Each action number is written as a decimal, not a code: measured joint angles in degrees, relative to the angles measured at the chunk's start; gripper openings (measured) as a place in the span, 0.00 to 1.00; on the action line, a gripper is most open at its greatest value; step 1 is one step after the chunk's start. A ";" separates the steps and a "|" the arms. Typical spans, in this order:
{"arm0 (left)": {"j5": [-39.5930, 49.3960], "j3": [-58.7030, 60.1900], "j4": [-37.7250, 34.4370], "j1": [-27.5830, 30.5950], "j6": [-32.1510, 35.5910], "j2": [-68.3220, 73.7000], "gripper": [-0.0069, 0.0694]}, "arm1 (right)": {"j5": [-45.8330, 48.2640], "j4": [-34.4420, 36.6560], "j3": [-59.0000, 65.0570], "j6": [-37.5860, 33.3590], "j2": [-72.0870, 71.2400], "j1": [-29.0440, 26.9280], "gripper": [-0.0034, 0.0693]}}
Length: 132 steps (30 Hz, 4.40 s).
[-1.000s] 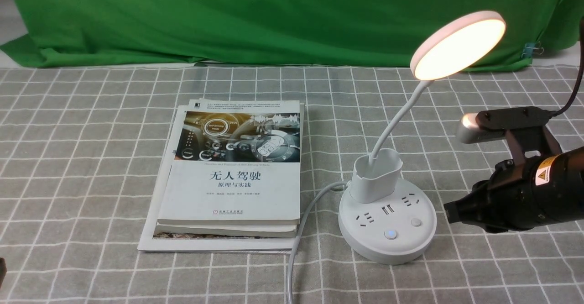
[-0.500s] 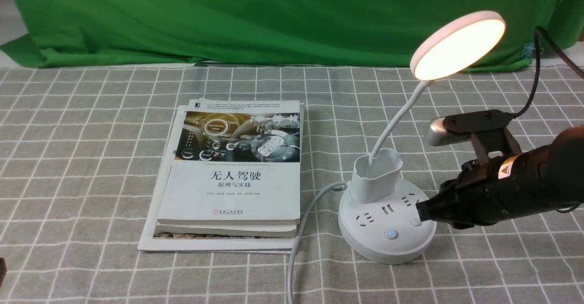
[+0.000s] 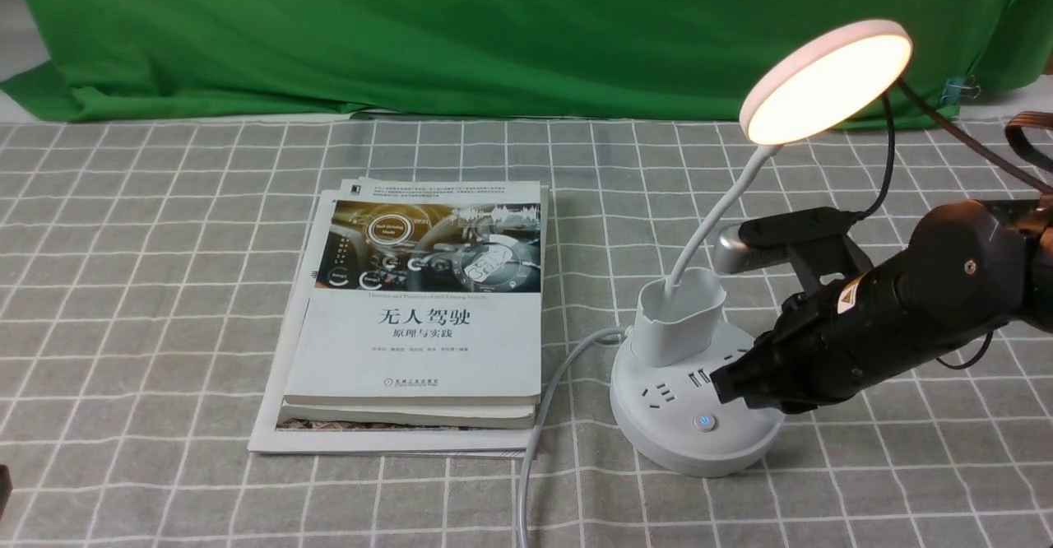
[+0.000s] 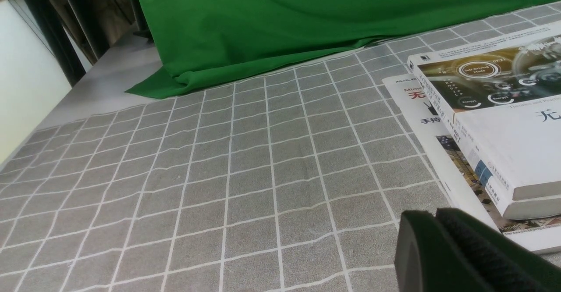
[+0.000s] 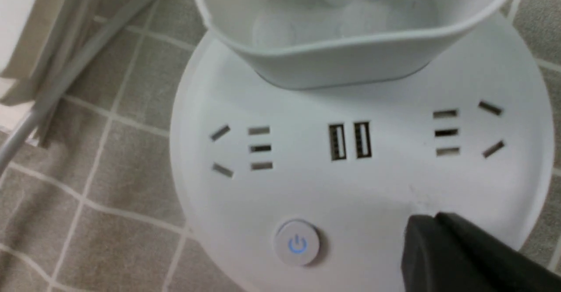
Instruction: Turn off the desk lamp on the grey coffee tablecloth by hand.
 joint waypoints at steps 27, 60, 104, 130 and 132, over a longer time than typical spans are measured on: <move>0.00 0.00 0.00 0.00 0.01 0.00 0.12 | -1.02 -0.05 -0.49 0.06 1.78 0.00 0.10; 0.00 0.00 0.00 0.00 -0.01 0.00 0.12 | -1.52 -0.03 -0.69 0.47 0.37 0.00 0.10; 0.00 0.00 0.00 0.00 -0.01 0.00 0.12 | -32.85 -0.20 40.00 -1.26 -68.27 -6.95 0.10; 0.00 0.00 0.00 0.00 0.00 0.00 0.12 | -32.26 -0.20 49.12 -1.20 -83.57 -10.10 0.10; 0.00 0.00 0.00 0.00 0.00 0.00 0.12 | -32.08 -0.20 51.91 -1.20 -87.86 -11.44 0.10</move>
